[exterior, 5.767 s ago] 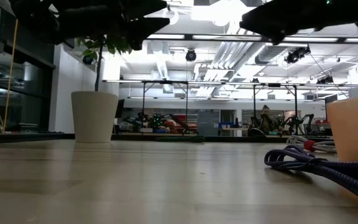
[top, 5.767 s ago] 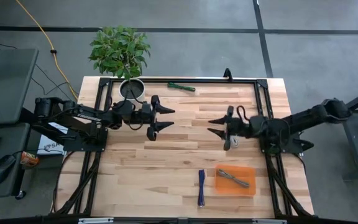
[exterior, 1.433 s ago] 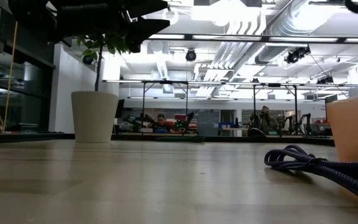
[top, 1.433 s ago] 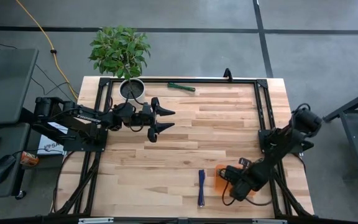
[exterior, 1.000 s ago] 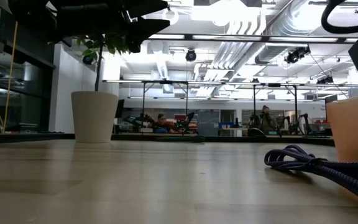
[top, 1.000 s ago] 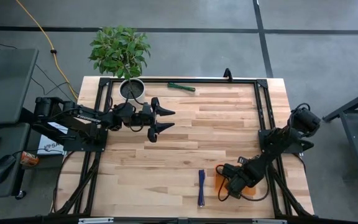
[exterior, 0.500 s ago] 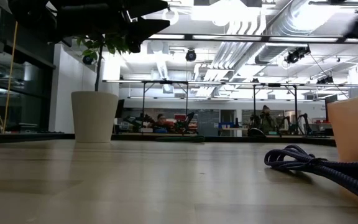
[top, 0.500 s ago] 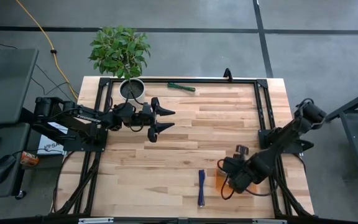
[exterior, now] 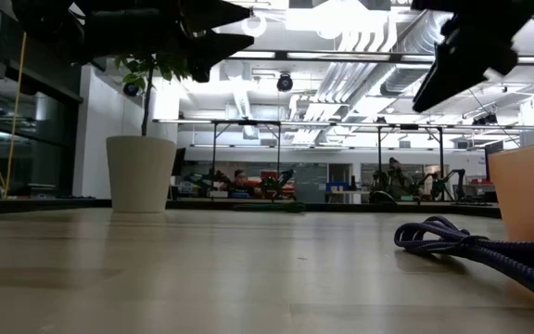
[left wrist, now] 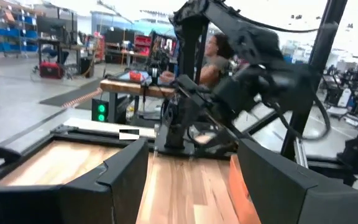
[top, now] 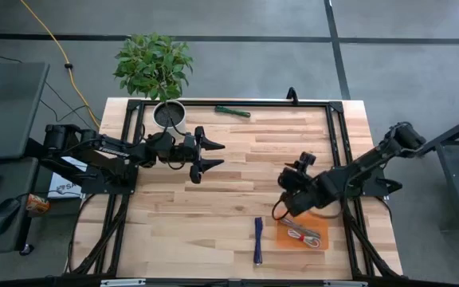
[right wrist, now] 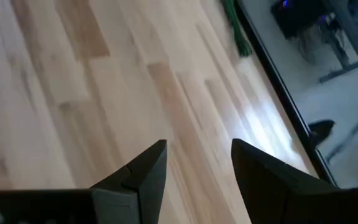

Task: Pick and place USB-C Cables
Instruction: Put the green charger cable into the orange bin

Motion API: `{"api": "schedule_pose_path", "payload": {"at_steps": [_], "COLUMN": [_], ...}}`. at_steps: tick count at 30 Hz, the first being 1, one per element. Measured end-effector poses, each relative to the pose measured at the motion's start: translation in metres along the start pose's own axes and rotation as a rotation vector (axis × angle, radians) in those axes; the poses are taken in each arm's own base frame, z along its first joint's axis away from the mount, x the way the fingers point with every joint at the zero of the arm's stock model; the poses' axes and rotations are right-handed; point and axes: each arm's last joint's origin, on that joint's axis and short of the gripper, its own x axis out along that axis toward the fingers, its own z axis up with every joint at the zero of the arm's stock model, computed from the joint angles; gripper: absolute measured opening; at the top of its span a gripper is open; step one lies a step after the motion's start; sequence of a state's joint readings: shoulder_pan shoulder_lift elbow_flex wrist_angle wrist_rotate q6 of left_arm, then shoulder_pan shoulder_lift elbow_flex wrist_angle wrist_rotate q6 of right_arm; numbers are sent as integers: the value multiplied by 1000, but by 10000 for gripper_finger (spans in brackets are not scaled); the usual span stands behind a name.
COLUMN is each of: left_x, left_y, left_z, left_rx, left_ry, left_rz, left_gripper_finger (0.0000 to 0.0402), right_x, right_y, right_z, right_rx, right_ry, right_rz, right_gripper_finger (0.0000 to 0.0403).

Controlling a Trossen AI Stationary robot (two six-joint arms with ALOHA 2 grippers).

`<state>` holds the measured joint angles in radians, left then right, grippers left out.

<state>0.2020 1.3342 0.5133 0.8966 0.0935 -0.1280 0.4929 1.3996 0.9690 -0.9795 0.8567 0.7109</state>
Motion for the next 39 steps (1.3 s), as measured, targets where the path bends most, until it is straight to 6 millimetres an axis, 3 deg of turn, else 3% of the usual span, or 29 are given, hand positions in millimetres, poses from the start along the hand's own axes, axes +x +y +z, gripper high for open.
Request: {"api": "schedule_pose_path", "payload": {"at_steps": [5, 12, 15, 25, 29, 32, 35, 39], "left_x": [0, 0, 0, 3, 22, 52, 81, 109], "left_y": [0, 0, 0, 2, 7, 18, 47, 99], "left_z": [-1, -1, -2, -1, 1, 9, 8, 17], "left_rx": [39, 96, 109, 81, 63, 79, 79, -54], "left_ry": [10, 10, 18, 17, 148, 300, 494, 721], "left_rz": [1, 0, 0, 68, 234, 392, 532, 625], "left_gripper_finger": [229, 229, 229, 229, 229, 229, 229, 229], "right_x": [22, 43, 47, 57, 60, 62, 63, 64], "right_y": [-22, -37, -46, -55, -58, -61, -63, -63], "right_z": [-23, -42, -48, -48, -48, -48, -48, -48], "right_rx": [151, 266, 267, 218, 221, 243, 250, 272], "right_ry": [-150, -705, -874, -894, -881, -868, -865, -856], "right_rz": [75, 521, 585, 512, 424, 374, 364, 380], "right_gripper_finger": [172, 172, 172, 172, 172, 172, 172, 172]}}
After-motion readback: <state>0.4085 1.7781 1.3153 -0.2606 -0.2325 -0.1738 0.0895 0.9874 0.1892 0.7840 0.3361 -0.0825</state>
